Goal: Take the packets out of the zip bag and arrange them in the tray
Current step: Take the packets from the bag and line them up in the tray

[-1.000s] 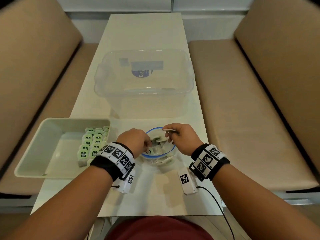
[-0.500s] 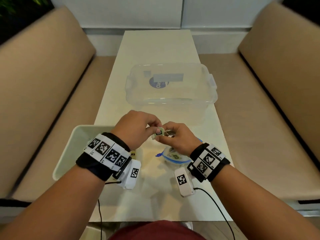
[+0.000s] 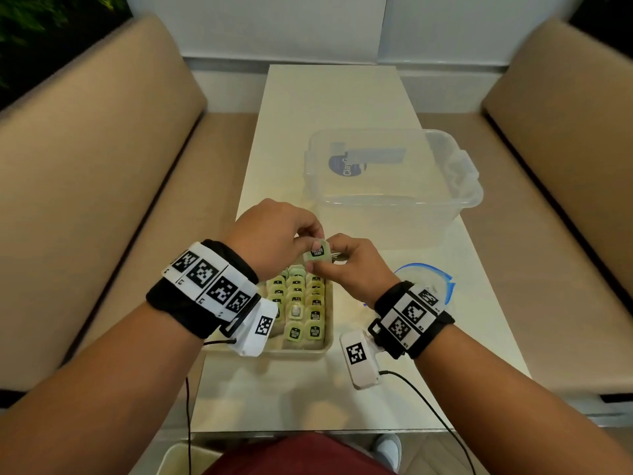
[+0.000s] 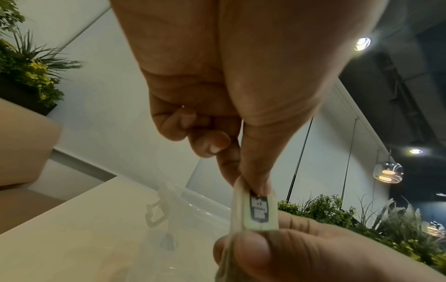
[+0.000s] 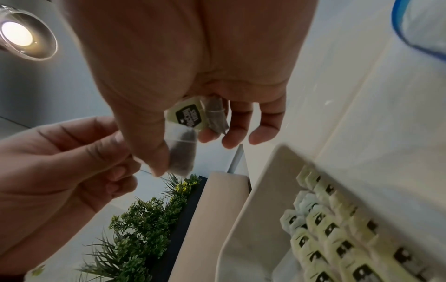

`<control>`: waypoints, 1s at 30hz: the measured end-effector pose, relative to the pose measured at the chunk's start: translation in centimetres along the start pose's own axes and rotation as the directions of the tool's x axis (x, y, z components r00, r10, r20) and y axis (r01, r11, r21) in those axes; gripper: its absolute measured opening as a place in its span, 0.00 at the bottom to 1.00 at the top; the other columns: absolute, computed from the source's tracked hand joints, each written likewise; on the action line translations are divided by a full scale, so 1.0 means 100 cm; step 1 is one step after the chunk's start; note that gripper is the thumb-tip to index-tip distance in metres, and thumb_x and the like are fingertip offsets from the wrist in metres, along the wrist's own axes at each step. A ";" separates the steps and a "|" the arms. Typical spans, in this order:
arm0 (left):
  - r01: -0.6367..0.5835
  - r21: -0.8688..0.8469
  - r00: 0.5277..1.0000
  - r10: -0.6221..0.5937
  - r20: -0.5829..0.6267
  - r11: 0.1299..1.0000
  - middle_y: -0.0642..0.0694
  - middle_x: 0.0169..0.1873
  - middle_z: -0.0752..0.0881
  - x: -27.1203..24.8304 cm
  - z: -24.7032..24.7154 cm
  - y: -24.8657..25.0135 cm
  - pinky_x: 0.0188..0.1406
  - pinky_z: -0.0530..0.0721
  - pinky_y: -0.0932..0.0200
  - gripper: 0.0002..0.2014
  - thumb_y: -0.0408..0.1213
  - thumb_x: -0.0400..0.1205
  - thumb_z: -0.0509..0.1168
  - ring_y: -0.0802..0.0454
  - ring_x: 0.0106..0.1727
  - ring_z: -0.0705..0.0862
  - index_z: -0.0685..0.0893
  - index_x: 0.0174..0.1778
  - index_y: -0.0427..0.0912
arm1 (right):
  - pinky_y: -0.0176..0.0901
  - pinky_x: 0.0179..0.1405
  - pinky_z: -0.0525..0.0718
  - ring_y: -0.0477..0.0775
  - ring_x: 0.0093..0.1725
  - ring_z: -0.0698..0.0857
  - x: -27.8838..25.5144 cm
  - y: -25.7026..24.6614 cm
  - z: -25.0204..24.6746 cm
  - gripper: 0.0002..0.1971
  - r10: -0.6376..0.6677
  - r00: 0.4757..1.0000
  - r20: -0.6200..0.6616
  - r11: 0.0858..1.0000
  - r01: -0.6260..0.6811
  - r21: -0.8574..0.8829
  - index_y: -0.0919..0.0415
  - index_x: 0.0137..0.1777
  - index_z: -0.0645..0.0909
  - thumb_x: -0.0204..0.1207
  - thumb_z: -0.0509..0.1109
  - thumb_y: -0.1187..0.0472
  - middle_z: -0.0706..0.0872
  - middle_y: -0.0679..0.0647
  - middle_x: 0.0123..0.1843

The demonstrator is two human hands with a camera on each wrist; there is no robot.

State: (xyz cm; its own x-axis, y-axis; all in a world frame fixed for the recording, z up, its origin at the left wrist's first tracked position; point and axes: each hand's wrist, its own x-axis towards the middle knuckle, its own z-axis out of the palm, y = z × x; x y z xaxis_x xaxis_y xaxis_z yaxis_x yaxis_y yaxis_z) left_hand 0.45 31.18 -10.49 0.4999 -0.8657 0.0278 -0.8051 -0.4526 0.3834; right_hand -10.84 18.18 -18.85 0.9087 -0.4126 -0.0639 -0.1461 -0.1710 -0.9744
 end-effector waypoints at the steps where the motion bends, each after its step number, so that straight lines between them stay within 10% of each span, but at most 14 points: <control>1: -0.013 0.001 1.000 0.013 0.008 1.000 0.59 0.41 0.88 -0.001 -0.001 -0.003 0.39 0.73 0.61 0.04 0.49 0.80 0.70 0.67 0.31 0.75 0.89 0.46 0.57 | 0.41 0.49 0.86 0.52 0.47 0.89 0.001 0.000 0.005 0.06 0.000 1.000 -0.007 1.000 0.000 0.001 0.55 0.43 0.89 0.69 0.83 0.62 0.89 0.58 0.51; 12: 0.031 0.115 0.980 -0.052 0.189 0.993 0.56 0.35 0.85 0.002 0.005 -0.052 0.40 0.76 0.62 0.03 0.37 0.80 0.71 0.54 0.42 0.84 0.89 0.45 0.49 | 0.38 0.37 0.82 0.45 0.36 0.84 -0.003 0.020 0.022 0.10 0.167 0.976 -0.141 0.984 -0.156 0.084 0.57 0.52 0.80 0.77 0.68 0.72 0.85 0.51 0.42; 21: -0.154 0.311 0.627 -0.150 0.764 0.938 0.59 0.29 0.86 0.006 0.078 -0.075 0.40 0.83 0.63 0.06 0.35 0.75 0.75 0.56 0.37 0.86 0.92 0.47 0.47 | 0.51 0.42 0.90 0.55 0.40 0.88 -0.020 0.038 0.015 0.06 0.193 0.964 -0.183 0.980 -0.179 0.090 0.65 0.53 0.86 0.82 0.68 0.65 0.90 0.62 0.43; 30: -0.252 0.468 0.605 -0.240 0.759 0.847 0.50 0.51 0.91 0.028 0.114 -0.070 0.55 0.85 0.57 0.11 0.44 0.78 0.73 0.51 0.53 0.88 0.91 0.53 0.44 | 0.44 0.27 0.86 0.56 0.34 0.89 -0.036 0.044 0.020 0.01 0.253 0.950 -0.185 0.961 -0.224 0.161 0.63 0.46 0.88 0.77 0.75 0.67 0.90 0.64 0.40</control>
State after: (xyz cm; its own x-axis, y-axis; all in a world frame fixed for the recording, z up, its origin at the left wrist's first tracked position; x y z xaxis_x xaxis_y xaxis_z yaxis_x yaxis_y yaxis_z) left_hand 3.88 29.50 -23.59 0.2531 -0.5773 -0.7763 -0.9573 -0.2656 -0.1146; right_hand -14.00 20.67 -23.34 0.7537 -0.6005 -0.2671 -0.2813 0.0725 -0.9569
